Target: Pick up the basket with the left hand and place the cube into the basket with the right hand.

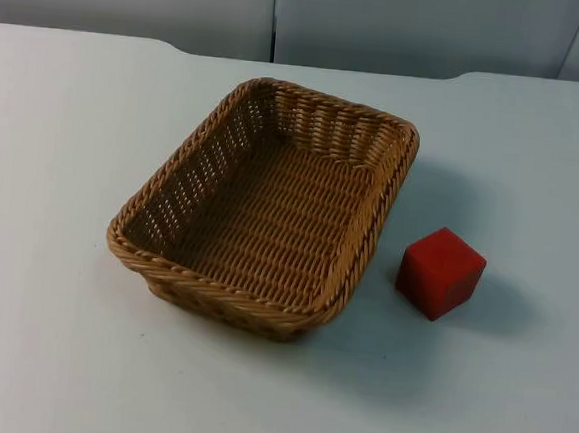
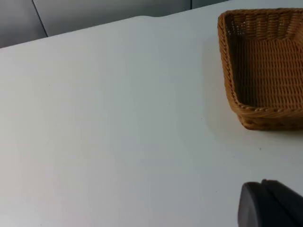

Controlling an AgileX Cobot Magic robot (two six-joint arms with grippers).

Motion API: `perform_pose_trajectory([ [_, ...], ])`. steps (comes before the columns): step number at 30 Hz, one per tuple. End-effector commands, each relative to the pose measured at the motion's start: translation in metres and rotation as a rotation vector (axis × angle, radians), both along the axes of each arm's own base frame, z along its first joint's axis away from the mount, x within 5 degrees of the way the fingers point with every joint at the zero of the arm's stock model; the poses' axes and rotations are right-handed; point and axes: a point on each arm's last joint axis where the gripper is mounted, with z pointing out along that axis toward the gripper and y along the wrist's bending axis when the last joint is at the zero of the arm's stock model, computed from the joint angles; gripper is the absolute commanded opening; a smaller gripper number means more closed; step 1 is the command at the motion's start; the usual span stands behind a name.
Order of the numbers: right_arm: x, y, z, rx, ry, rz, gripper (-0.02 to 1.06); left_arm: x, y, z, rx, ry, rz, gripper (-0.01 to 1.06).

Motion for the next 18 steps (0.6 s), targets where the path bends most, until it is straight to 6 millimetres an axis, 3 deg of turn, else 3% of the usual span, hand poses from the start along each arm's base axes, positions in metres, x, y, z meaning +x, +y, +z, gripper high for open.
perform_pose_trajectory([
  [1, 0.001, 0.000, 0.000, 0.002, -0.008, -0.004, 0.00, 0.000, 0.000, 0.000, -0.013, -0.010, -0.002, 0.00],
  [6, 0.001, 0.000, 0.000, 0.002, -0.008, -0.004, 0.00, 0.003, -0.007, 0.019, -0.191, 0.009, 0.018, 0.00],
  [8, 0.001, 0.000, 0.000, 0.002, -0.008, -0.004, 0.00, 0.022, -0.017, 0.036, -0.199, 0.083, -0.038, 0.00],
  [10, 0.001, 0.000, 0.000, 0.002, -0.008, -0.004, 0.00, 0.054, -0.032, 0.050, -0.156, 0.202, -0.122, 0.00],
  [11, 0.001, 0.000, 0.000, 0.002, -0.008, -0.004, 0.00, 0.054, -0.032, 0.050, -0.156, 0.202, -0.122, 0.00],
  [15, 0.001, 0.000, 0.000, 0.002, -0.008, -0.004, 0.00, 0.136, -0.073, 0.054, -0.173, 0.441, -0.359, 0.00],
  [16, 0.001, 0.000, 0.000, 0.002, -0.008, -0.004, 0.00, 0.136, -0.073, 0.054, -0.173, 0.441, -0.359, 0.00],
  [18, 0.001, 0.000, 0.000, 0.002, -0.008, -0.004, 0.00, 0.189, -0.096, 0.043, -0.223, 0.525, -0.478, 0.00],
])
